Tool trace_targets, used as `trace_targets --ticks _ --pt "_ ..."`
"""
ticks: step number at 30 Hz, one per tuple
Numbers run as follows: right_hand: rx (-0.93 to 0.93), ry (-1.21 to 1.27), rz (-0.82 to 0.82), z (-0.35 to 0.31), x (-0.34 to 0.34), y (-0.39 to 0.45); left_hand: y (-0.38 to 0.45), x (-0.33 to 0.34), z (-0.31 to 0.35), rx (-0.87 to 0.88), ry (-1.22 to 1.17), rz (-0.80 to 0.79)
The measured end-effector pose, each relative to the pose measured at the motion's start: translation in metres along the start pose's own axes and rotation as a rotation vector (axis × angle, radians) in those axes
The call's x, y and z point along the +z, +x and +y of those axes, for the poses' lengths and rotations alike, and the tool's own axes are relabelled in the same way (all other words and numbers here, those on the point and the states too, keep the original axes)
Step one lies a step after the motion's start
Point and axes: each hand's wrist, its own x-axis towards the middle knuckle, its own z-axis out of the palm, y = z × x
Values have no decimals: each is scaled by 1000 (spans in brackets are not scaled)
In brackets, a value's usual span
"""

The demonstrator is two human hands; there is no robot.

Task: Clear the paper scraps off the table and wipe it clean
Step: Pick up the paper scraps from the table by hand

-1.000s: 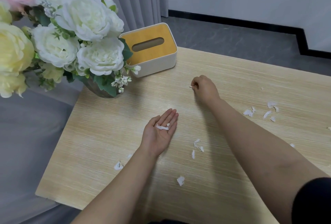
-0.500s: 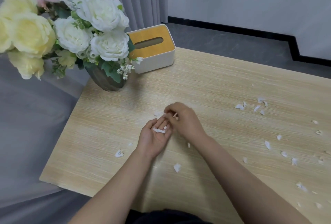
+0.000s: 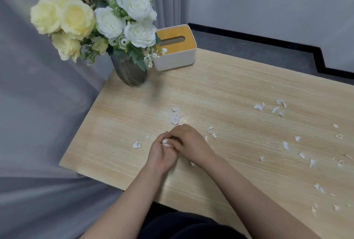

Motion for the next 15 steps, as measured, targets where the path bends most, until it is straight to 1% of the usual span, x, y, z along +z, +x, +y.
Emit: trace_targets --ticks 3,5,8,12,15 --pt "83 74 28 4 -8 0 -1 -6 4 32 22 -11" --pt "153 77 91 14 -14 3 -1 -9 11 37 81 -15" --pt "305 44 161 32 -21 9 -3 -13 23 49 131 -25" --pt "451 -25 84 51 -20 30 -5 -18 42 45 143 -35" --pt "451 -69 25 56 -11 49 -6 -21 57 53 143 -45"
